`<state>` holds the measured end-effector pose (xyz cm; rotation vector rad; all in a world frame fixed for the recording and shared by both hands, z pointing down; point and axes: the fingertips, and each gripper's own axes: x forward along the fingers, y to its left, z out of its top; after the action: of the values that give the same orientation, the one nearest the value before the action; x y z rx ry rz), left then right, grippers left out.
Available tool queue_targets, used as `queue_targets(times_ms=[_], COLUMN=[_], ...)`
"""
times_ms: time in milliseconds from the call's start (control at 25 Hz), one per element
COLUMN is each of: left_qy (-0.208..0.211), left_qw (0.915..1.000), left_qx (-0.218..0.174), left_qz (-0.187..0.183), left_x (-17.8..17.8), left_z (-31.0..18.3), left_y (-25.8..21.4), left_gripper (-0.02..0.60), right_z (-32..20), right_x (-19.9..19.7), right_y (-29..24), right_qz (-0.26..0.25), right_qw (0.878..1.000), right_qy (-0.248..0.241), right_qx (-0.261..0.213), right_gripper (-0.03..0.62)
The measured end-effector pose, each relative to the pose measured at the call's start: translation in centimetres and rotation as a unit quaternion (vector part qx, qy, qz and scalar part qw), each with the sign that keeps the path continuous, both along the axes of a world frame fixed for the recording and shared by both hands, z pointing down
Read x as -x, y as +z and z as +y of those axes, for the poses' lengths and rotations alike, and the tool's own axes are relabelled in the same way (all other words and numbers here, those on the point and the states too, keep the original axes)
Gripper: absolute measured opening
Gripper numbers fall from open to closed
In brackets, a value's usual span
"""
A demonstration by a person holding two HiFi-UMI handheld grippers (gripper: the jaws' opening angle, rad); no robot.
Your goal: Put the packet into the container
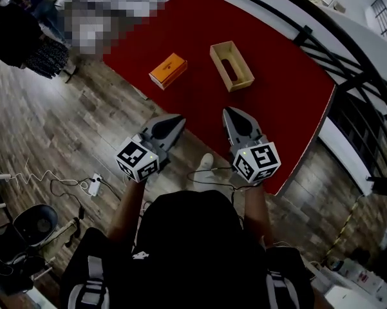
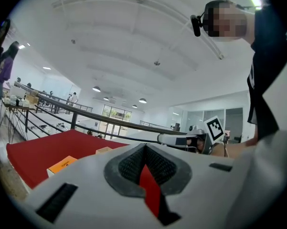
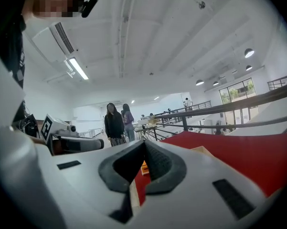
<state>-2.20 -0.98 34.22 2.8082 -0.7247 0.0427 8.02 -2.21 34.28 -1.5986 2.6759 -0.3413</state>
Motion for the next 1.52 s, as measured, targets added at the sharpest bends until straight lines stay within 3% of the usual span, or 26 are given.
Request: queue_targets(times_ms=[240, 480, 760, 1120, 1160, 1240, 1520], left_qy=[-0.016, -0.035, -0.056, -0.068, -0.076, -0.087, -0.105], left_qw=[0.9998, 0.9991, 0.9972, 0.994, 0.9931, 0.9907, 0.9785], left_qx=[0.0, 0.008, 0.033, 0.06, 0.063, 0.078, 0.086], left_qz=[-0.015, -0.022, -0.037, -0.062, -0.064, -0.07, -0.156], left_x=[-3.0, -3.6, -1.1, 2.2, 2.8, 3.7, 7.6], left_z=[-5.7, -9.7, -12.3, -17.6, -18.5, -19.7, -23.6], left_y=[0.8, 2.0, 4.4, 9.1, 10.0, 11.7, 18.6], left_gripper=[0.009, 0.009, 0.009, 0.014, 0.059, 0.212, 0.412], right_z=[-5.7, -9.7, -12.3, -15.4, -15.7, -16.1, -17.3], right_x=[-2.4, -2.5, 0.0, 2.0, 2.2, 2.6, 4.0], right_y=[1.1, 2.6, 4.7, 7.0, 7.5, 8.5, 11.3], right_qz=[0.013, 0.015, 0.02, 0.027, 0.03, 0.031, 0.031], right_qw=[1.0, 0.999, 0.996, 0.994, 0.994, 0.993, 0.991], right_qy=[-0.021, -0.046, -0.075, -0.073, -0.073, -0.074, -0.082], right_qx=[0.004, 0.016, 0.042, 0.072, 0.077, 0.087, 0.104], right_gripper=[0.021, 0.021, 0.021, 0.021, 0.021, 0.021, 0.021])
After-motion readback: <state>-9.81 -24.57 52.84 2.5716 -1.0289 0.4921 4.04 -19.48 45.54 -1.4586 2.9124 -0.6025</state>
